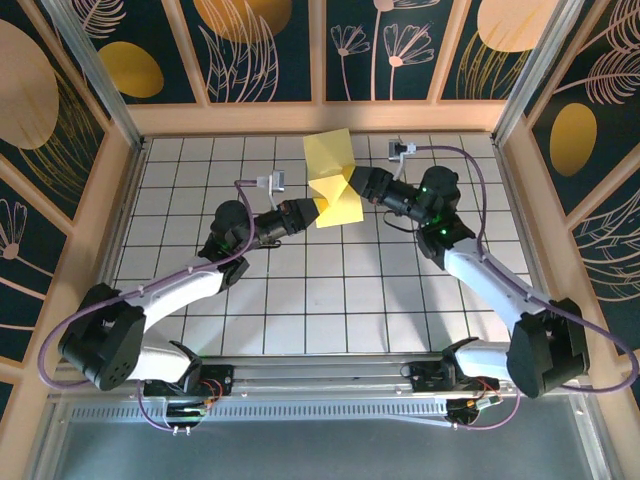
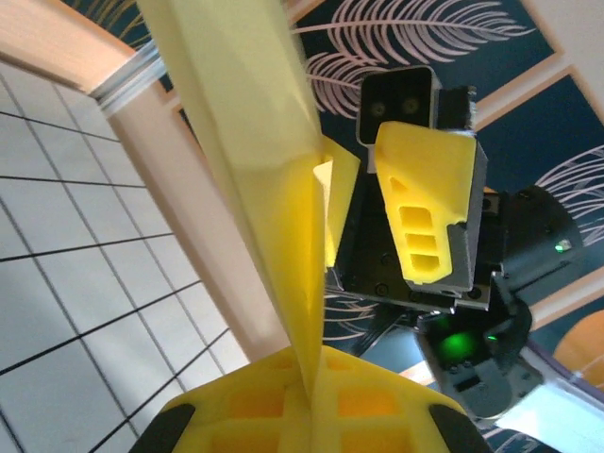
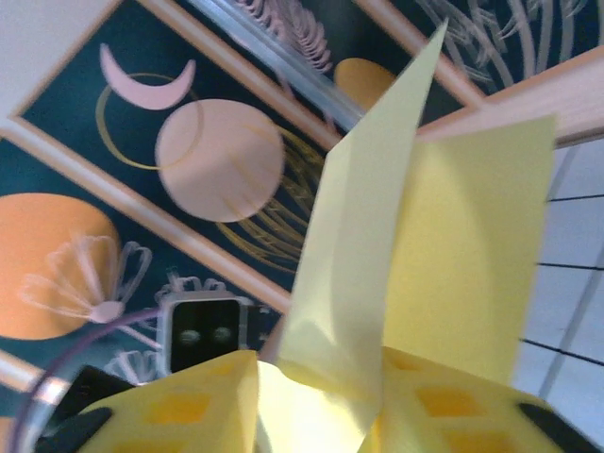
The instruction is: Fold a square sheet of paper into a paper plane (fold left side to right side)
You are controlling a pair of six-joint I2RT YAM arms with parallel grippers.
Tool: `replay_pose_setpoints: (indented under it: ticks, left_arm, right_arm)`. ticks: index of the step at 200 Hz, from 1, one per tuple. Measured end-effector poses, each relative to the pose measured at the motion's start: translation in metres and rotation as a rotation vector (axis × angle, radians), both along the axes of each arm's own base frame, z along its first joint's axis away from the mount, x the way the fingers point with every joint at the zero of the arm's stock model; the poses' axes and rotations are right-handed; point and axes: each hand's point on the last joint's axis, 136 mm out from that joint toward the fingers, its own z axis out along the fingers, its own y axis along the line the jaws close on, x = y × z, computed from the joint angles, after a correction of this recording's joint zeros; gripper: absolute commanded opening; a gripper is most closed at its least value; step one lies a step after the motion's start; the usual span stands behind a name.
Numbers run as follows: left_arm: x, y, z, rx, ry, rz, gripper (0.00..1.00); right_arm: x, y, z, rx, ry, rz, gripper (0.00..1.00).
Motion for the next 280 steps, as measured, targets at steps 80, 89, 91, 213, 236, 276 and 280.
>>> replay_pose_setpoints:
  ticks: [80,89,91,213,236,276,280]
  left_arm:
    - [0.039,0.008,-0.048,0.667,0.08,0.203,0.0]
    - [0.038,0.011,-0.064,0.762,0.103,0.211,0.0]
    - [0.038,0.011,-0.067,0.781,0.107,0.213,0.0]
    - [-0.002,0.061,-0.147,1.635,0.211,0.561,0.0]
    - [-0.009,0.065,-0.183,1.75,0.24,0.575,0.0]
    - [-0.018,0.064,-0.22,1.795,0.286,0.54,0.04]
    - [-0.018,0.062,-0.222,1.788,0.291,0.536,0.06]
  right_arm:
    - [0.028,-0.086,-0.071,-0.611,0.013,-0.453,0.78]
    - [0.029,-0.1,-0.082,-0.694,0.028,-0.498,0.83]
    - [0.029,-0.103,-0.084,-0.71,0.035,-0.51,0.84]
    - [0.023,-0.188,-0.153,-1.001,0.209,-0.74,0.99]
    - [0.022,-0.191,-0.158,-0.996,0.223,-0.742,0.99]
    - [0.022,-0.189,-0.163,-0.969,0.232,-0.728,0.99]
    - [0.022,-0.188,-0.164,-0.965,0.233,-0.724,0.99]
